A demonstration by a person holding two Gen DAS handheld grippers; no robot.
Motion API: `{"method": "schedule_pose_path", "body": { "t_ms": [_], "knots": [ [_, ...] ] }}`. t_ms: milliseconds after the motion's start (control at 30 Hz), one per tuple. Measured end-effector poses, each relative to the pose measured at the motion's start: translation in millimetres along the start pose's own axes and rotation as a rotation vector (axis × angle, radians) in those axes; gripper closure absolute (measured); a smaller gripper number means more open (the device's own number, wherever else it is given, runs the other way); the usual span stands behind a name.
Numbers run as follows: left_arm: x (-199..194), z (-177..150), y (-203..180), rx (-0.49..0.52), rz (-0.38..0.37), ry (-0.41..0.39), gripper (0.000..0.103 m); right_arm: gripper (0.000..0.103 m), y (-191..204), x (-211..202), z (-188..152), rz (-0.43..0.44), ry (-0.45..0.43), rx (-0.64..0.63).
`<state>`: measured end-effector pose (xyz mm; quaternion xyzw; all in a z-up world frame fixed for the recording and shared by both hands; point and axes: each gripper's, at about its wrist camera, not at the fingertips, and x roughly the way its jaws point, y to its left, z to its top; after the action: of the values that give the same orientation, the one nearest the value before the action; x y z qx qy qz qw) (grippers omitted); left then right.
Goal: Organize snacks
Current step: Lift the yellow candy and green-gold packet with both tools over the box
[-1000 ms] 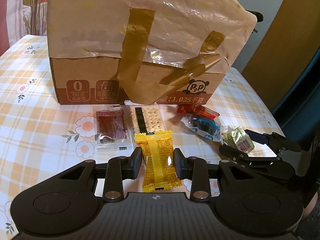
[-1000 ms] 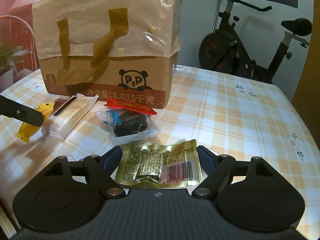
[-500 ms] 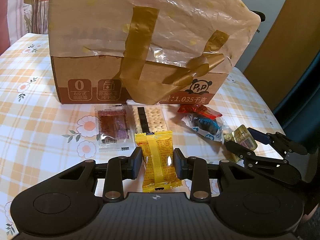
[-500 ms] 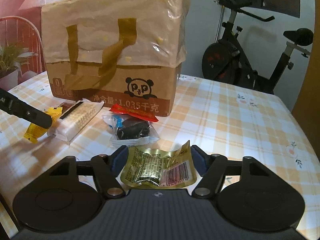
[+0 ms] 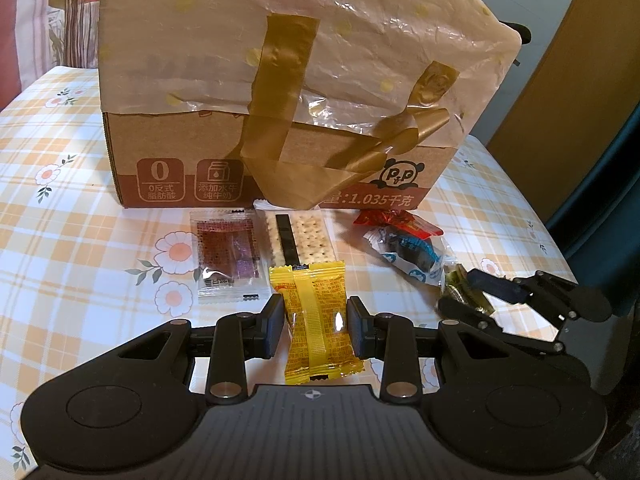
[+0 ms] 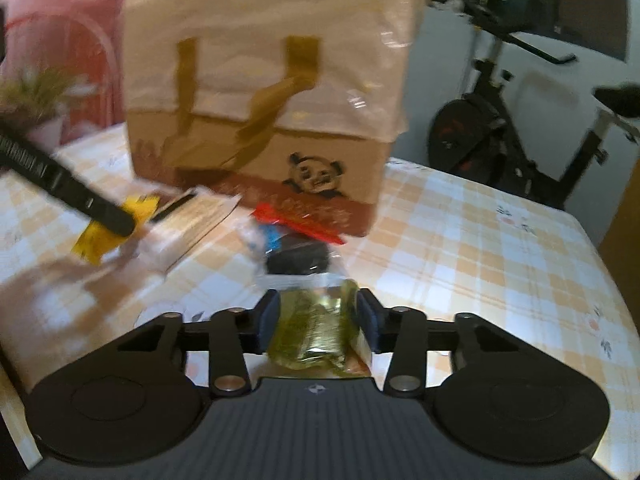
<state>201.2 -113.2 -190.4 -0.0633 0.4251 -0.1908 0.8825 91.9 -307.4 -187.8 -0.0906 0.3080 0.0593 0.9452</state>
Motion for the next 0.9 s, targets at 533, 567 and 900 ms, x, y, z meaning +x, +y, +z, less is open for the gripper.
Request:
{"method": "schedule_pose_path", "body": {
  "t_ms": [533, 567, 900],
  "knots": [
    [-2.3, -0.7, 0.5, -0.009, 0.003, -0.006, 0.067, 0.030, 5.9, 5.6, -0.7, -0.052, 0.025, -0.032],
    [-2.3, -0.7, 0.6, -0.009, 0.002, -0.006, 0.067, 0.032, 3.8, 6.4, -1.1, -0.036, 0.035, -0.019],
    [-2.2, -1.3, 1.4, -0.012, 0.005, -0.006, 0.067, 0.040, -4.5, 8.8, -1.0, 0.018, 0.059, 0.038]
  ]
}}
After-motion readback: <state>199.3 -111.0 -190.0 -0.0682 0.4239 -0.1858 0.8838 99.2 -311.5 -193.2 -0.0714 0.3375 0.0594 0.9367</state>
